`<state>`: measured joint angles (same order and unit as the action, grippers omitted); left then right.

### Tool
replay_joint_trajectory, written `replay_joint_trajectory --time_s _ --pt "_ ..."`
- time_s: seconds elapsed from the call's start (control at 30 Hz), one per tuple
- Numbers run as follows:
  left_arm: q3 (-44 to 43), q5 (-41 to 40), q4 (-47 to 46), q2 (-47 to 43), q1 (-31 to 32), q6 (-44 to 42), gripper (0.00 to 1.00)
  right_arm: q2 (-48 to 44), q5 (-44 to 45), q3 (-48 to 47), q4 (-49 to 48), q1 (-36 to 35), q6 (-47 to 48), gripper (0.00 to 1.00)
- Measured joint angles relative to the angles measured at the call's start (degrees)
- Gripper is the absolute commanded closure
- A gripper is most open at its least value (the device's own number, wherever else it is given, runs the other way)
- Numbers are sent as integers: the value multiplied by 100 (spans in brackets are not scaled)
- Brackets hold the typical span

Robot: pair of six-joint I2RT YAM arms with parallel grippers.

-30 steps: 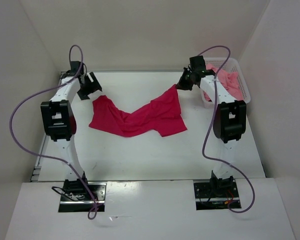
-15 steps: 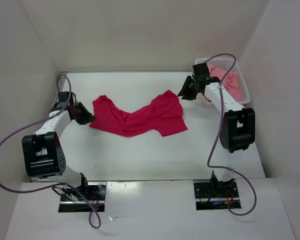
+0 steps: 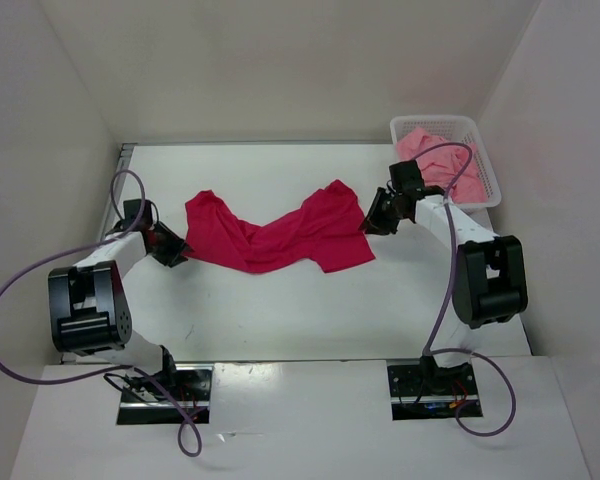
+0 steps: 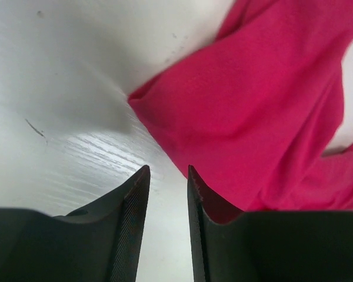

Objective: Fold and stack the t-shirts
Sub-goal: Flatten out the tshirt

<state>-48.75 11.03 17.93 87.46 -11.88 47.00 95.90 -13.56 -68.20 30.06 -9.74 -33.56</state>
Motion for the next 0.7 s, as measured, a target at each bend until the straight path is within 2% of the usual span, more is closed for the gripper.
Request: replay_joint_trajectory --time_s 0.1,0.23,0.5,0.57,0.6,0.7 --pt "44 -138 -101 179 -11 273 54 -72 9 125 -74 0 7 72" --pt "44 -210 -326 529 -50 638 54 -203 17 229 -98 0 35 72" --pt "378 -490 -789 330 -103 1143 54 -369 24 420 -136 0 46 72" --pt "444 -490 -911 308 -114 1209 56 -398 31 503 -140 0 48 72" --pt "450 -490 -949 315 -118 1246 58 -407 42 538 -136 0 48 75" --pt "450 -520 -1038 374 -118 1335 66 -444 81 649 -138 31 59 75"
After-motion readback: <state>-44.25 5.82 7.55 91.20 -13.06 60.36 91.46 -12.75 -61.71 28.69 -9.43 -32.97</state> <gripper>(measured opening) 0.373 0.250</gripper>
